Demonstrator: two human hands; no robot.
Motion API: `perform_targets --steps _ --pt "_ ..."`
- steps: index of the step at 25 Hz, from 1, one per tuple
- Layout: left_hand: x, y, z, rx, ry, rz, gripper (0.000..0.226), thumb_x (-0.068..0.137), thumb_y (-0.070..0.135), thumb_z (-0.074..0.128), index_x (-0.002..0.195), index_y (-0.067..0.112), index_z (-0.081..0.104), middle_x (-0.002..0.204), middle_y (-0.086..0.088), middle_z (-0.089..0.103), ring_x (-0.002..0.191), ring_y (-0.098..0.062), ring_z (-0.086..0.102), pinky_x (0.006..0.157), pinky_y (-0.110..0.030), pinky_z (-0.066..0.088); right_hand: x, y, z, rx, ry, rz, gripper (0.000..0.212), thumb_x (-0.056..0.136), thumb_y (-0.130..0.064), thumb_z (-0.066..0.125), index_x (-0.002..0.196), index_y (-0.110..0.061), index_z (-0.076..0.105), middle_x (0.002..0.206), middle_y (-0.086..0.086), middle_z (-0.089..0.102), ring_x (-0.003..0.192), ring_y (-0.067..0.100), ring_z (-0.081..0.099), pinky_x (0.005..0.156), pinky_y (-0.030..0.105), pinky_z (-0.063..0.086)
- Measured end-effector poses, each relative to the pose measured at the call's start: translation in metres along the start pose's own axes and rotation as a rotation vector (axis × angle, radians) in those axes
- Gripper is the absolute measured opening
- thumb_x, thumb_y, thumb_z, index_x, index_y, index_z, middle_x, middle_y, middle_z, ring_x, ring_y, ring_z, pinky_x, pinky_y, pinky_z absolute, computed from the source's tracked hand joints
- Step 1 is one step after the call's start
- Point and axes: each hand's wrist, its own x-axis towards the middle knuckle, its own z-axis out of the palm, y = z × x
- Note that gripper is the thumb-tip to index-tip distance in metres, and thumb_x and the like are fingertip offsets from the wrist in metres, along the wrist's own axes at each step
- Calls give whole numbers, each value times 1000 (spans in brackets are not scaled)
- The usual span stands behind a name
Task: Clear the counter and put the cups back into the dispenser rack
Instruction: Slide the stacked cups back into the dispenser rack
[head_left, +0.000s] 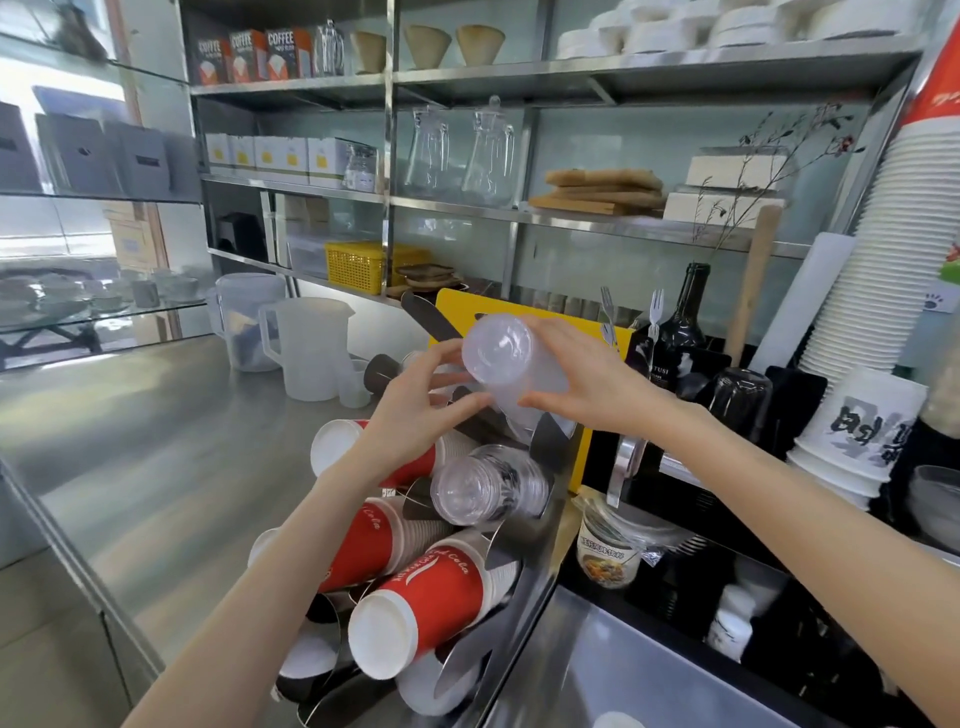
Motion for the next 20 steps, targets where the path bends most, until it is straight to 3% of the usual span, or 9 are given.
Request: perform_targets --steps 3,6,11,15,20 --pt "0 10 1 105 -26 106 66 78 21 67 134 20 34 123 11 43 111 -5 45 85 -4 38 -2 7 10 5 -44 35 78 79 -28 66 141 -18 20 148 3 31 134 20 32 108 32 25" --pt "0 10 2 237 -30 175 68 78 25 67 136 19 33 130 2 46 114 -4 39 97 -19 35 -1 6 17 32 -64 78 80 79 -28 65 142 -21 17 150 2 27 135 20 30 110 36 27" --pt "2 -8 11 428 -109 107 65 79 29 65 135 17 34 139 -4 45 127 -18 42 99 -28 36 -8 10 22 66 -97 121 70 85 -33 57 142 -20 18 151 4 26 138 19 26 111 34 24" --pt "3 -7 19 454 -103 69 64 80 29 64 135 17 33 139 -6 44 125 -21 45 98 -30 39 -14 15 30 89 -105 155 55 92 -34 44 140 -16 25 149 6 31 137 19 28 112 33 22" --pt "-1 1 17 518 -141 60 66 81 30 63 136 15 30 141 -8 42 126 -22 44 100 -33 39 -17 15 32 122 -96 163 52 94 -35 38 141 -17 24 149 5 31 137 19 28 112 31 21"
